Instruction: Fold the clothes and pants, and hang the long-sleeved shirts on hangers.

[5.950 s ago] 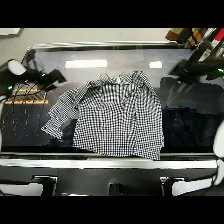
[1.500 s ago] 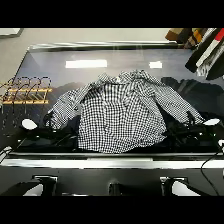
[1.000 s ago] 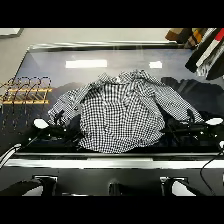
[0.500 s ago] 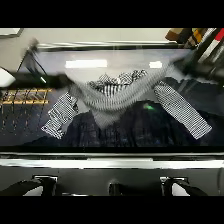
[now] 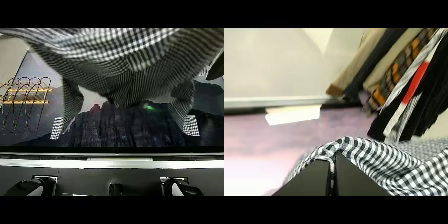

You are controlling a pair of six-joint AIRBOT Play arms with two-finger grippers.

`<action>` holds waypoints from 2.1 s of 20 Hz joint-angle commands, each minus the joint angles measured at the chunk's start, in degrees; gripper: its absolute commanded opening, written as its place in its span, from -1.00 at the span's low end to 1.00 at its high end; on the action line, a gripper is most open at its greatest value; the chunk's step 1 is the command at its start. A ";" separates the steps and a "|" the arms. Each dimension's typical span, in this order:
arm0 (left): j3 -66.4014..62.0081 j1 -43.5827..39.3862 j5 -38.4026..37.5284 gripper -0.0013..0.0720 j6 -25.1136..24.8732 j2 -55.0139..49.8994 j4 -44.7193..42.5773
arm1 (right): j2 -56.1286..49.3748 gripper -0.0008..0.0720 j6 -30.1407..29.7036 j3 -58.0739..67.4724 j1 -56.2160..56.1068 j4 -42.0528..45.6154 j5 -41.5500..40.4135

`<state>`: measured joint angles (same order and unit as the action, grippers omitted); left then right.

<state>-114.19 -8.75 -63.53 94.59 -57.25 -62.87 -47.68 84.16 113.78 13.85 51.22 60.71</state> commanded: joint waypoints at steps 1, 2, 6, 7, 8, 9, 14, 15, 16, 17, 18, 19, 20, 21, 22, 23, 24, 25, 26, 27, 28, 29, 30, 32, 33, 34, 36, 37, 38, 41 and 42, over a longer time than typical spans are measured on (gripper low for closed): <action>-1.36 -0.02 -1.51 -0.93 4.55 6.34 -3.82 | 7.87 -0.90 6.82 1.31 -0.07 10.16 1.95; -1.36 -0.02 -2.29 -0.93 5.44 7.21 -4.33 | 8.46 -0.89 7.72 1.31 -0.04 11.23 1.60; 1.75 -0.04 -4.57 -0.93 8.13 7.13 -4.46 | 3.87 -0.89 8.68 1.31 -0.07 9.60 0.61; 4.02 -0.02 -4.46 -0.93 8.15 6.78 -4.46 | 1.20 -0.89 8.66 1.31 -0.07 7.48 0.72; 6.82 -0.04 -4.33 -0.93 8.13 6.10 -4.46 | -2.34 -0.89 8.61 1.31 -0.07 3.91 0.66; 9.51 -0.02 -3.98 -0.93 8.13 5.05 -4.46 | -6.56 -0.89 8.46 1.31 -0.07 -1.18 0.11; 22.08 -0.04 8.57 -0.93 8.13 -5.75 -4.46 | -29.66 -0.89 3.19 1.31 -1.05 -18.58 -1.46; 23.52 -0.07 10.84 -0.93 8.17 -9.09 -4.37 | -34.21 -0.89 3.21 1.31 -2.10 -16.94 -1.97; 24.24 -0.35 12.15 -0.93 8.57 -12.59 -4.22 | -38.34 -0.89 3.23 1.31 -3.96 -15.72 -2.47; 24.35 -0.57 12.68 -0.93 8.55 -16.37 -4.20 | -42.34 -0.89 3.23 1.31 -5.81 -14.62 -3.10; 24.35 -0.98 13.25 -0.93 8.55 -20.52 -4.20 | -46.47 -0.89 3.23 1.31 -7.96 -13.00 -4.17; 24.35 -1.16 13.75 -0.93 8.55 -23.93 -4.17 | -50.23 -0.89 3.26 1.31 -10.16 -10.95 -5.49; 24.35 -1.33 14.45 -0.93 8.55 -27.91 -4.17 | -53.42 -0.89 3.30 1.31 -12.13 -8.63 -6.67; 24.35 -1.44 14.75 -0.93 8.55 -31.30 -3.69 | -56.52 -0.89 3.32 1.31 -14.01 -6.40 -7.39; 24.35 -1.46 14.73 -0.93 8.59 -34.01 -2.84 | -59.04 -0.89 3.72 1.31 -15.50 -4.57 -7.41; 24.35 -1.46 14.53 -0.93 9.33 -36.41 -1.84 | -61.16 -0.89 4.17 1.31 -16.74 -2.71 -6.78; 24.35 -1.62 14.29 -0.92 9.64 -38.14 -0.68 | -62.47 -0.80 4.17 1.31 -17.59 -0.72 -5.90; 24.35 -1.62 13.92 -0.92 9.64 -39.36 0.66 | -63.12 -0.77 4.61 1.29 -18.21 1.68 -4.61; 24.35 -1.64 13.44 -0.88 9.64 -40.15 1.86 | -63.12 -0.64 5.27 1.31 -18.40 3.74 -2.99; 24.35 -1.64 13.09 -0.51 9.64 -40.28 2.08 | -62.58 -0.42 5.16 1.31 -18.23 4.42 -0.85; 24.26 -1.55 12.61 0.22 9.62 -40.04 2.08 | -61.44 -0.23 5.18 1.31 -17.51 5.97 1.88; 23.93 -1.22 11.45 0.77 9.60 -39.52 2.05 | -59.87 0.17 5.07 1.31 -16.46 7.87 4.85; 23.52 -0.72 9.55 0.89 9.57 -38.77 2.03 | -57.90 0.28 4.57 1.31 -15.37 10.10 8.15; 23.06 0.92 4.70 0.89 9.33 -36.06 1.62 | -52.81 0.28 1.92 1.29 -12.50 15.34 15.69; 23.10 1.57 1.79 0.89 9.35 -34.29 -0.22 | -49.86 0.28 1.57 0.96 -10.34 15.91 18.18; 23.54 1.88 -1.70 0.89 9.40 -32.17 -3.56 | -46.82 0.28 1.01 -0.26 -8.35 15.54 19.08; 27.58 1.46 -6.21 0.89 9.38 -27.19 -8.57 | -39.17 0.28 -1.25 -7.28 -5.27 15.32 20.52; 31.95 0.96 -6.08 0.89 9.35 -23.93 -8.98 | -34.97 0.28 -1.31 -12.96 -4.70 15.30 20.28; 37.09 -0.07 -5.22 0.89 9.40 -20.55 -8.98 | -30.16 0.28 -1.75 -20.39 -5.07 15.39 20.00; 51.19 -5.31 -0.76 0.89 10.78 -11.89 -8.98 | -17.29 0.28 -2.73 -42.91 -10.43 16.68 18.58; 54.75 -7.41 0.44 0.89 11.72 -9.94 -8.98 | -13.49 0.28 -2.56 -50.14 -13.29 17.66 16.81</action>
<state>-70.00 -12.12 -65.39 104.55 -74.06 -70.59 -72.14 82.56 81.73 4.64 66.83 79.05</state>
